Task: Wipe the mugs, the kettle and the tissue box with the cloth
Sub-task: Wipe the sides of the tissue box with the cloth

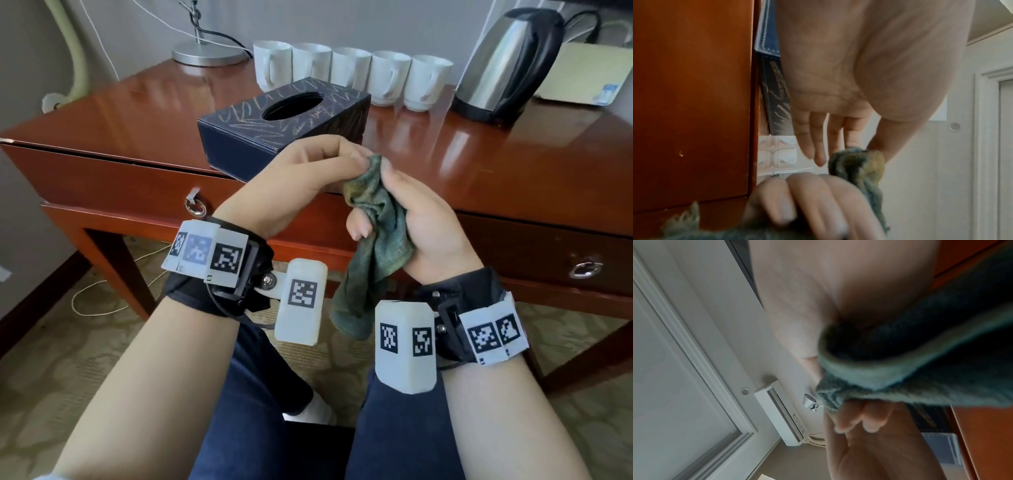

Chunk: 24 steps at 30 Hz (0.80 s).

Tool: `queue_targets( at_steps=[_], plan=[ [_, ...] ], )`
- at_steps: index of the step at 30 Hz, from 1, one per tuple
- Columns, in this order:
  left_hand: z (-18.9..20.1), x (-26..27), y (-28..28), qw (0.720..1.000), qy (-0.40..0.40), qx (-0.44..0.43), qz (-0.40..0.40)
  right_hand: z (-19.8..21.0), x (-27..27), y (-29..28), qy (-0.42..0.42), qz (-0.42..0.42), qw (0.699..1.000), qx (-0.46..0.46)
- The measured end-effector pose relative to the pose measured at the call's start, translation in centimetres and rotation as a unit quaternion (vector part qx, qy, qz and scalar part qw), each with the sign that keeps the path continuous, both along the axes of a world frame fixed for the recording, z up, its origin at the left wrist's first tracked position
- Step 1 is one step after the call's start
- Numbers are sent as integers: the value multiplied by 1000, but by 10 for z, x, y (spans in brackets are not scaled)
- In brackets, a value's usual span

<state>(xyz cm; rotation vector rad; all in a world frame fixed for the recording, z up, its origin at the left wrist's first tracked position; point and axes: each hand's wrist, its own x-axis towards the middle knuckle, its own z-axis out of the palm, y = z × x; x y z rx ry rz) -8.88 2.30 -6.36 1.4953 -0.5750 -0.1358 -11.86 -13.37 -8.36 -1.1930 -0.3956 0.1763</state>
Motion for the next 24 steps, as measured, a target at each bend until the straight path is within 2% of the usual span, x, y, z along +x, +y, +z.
queue_targets(
  at_steps=[4, 8, 14, 19, 22, 24],
  plan=[
    [-2, 0, 1, 1000, -4, -11, 10, -5, 0, -10, 4, -70, 996, -57],
    [2, -4, 1, 1000, -5, 20, 12, -17, 1, -17, 5, -119, 991, -63],
    [8, -9, 7, 997, 40, -35, 52, -26, 2, -24, 11, -90, 993, -74],
    [10, -9, 14, 993, 52, -43, 98, -25, 1, -27, -2, -69, 996, -52],
    [5, -8, 18, 989, 51, -16, 134, -23, -4, -28, -17, -64, 998, 14],
    [-2, -10, 19, 990, 41, 48, 130, -20, -7, -22, -45, -41, 997, 46]
  ],
)
